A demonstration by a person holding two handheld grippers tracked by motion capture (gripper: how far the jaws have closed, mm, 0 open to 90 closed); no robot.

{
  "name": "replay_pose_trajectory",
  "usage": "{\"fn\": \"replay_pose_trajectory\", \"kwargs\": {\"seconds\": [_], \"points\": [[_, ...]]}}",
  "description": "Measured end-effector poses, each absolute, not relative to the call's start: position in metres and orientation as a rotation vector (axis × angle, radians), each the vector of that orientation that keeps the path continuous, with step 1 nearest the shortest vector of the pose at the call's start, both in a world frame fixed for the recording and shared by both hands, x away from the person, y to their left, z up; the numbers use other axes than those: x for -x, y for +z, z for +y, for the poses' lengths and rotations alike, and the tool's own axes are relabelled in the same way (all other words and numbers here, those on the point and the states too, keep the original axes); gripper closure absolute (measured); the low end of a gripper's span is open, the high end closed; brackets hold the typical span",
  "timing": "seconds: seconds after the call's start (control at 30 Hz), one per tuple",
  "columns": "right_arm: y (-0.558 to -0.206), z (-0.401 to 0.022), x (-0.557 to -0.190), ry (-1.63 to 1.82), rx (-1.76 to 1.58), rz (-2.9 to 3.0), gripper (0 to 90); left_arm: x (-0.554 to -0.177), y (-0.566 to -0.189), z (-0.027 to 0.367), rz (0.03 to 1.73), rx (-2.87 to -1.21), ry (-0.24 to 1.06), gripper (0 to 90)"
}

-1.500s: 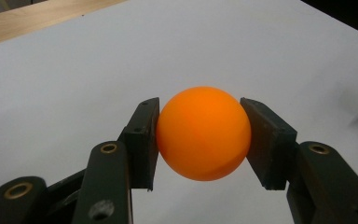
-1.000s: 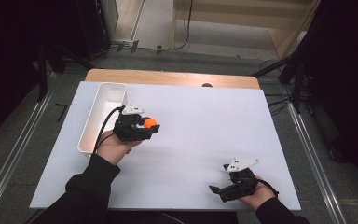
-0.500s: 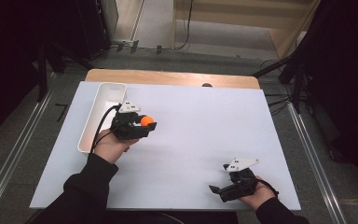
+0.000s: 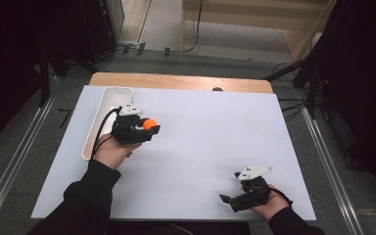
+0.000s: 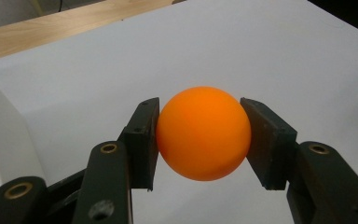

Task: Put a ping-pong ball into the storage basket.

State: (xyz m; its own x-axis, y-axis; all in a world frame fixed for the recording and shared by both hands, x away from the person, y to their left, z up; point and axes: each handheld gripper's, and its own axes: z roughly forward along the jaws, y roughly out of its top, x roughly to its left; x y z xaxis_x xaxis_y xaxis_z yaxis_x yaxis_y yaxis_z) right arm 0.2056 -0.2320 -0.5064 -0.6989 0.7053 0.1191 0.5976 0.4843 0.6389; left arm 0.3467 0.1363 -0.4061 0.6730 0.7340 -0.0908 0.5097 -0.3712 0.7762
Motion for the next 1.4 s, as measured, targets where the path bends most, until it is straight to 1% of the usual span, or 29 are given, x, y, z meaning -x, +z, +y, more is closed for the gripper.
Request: {"fn": "replay_pose_trajectory", "kwargs": {"seconds": [1.07, 1.13, 1.4], "points": [[-0.506, -0.232, -0.206, 1.005, -1.135, 2.566, 4.4, -0.356, -0.395, 0.164, 1.032, -2.001, 0.365, 50.0], [-0.507, -0.232, -0.206, 1.006, -1.139, 2.564, 4.4, -0.356, -0.394, 0.165, 1.036, -2.005, 0.396, 49.9], [-0.506, -0.232, -0.205, 1.003, -1.14, 2.564, 4.3, -0.359, -0.393, 0.172, 1.061, -1.986, 0.402, 50.0]]}}
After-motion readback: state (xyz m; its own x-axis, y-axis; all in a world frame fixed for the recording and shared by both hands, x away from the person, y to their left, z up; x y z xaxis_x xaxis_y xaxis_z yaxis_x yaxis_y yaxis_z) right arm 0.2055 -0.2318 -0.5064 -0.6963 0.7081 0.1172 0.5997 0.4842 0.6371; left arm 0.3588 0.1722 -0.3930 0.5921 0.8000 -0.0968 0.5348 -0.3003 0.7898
